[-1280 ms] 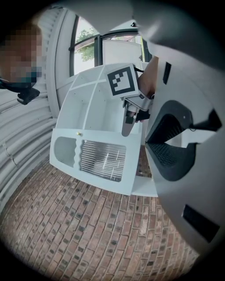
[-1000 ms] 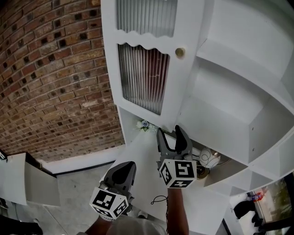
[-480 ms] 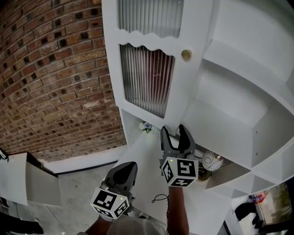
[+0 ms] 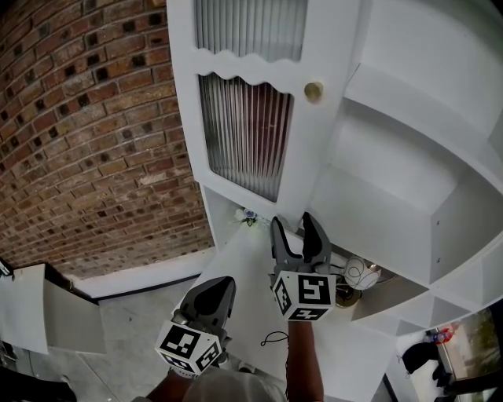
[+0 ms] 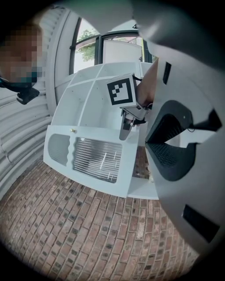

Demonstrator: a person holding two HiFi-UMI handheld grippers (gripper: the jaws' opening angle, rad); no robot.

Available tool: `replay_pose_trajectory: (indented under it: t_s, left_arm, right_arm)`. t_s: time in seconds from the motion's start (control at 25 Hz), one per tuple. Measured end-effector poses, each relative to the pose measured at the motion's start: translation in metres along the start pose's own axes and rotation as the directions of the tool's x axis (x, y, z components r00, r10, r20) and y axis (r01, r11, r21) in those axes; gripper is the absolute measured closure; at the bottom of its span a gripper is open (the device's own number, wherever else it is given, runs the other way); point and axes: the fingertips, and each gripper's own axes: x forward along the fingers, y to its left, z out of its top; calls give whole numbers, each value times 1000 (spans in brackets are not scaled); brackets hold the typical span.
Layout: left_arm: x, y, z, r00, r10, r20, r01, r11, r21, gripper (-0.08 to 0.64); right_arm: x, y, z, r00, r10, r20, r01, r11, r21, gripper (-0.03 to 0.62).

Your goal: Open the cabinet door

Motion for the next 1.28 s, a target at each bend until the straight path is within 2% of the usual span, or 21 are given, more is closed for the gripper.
replay_pose_trajectory:
  t_s: [0.16,0.4,1.28]
  left_arm:
    - [-1,-4,2,1000,-7,-1,7,1000,0,551]
    - [-9,-7,1,1000,6,4,-6,1000,-6,551]
    - [-58,-6,-12,995,94,18,-93,994,-57,551]
  right_arm:
    - [-3,1,1,1000,-2,0,2,1000,9,357]
    - [-10,8,1,1000,15,-2,-15,1000,13,357]
    - [-48,58,6,996,88,9,-88,996,32,357]
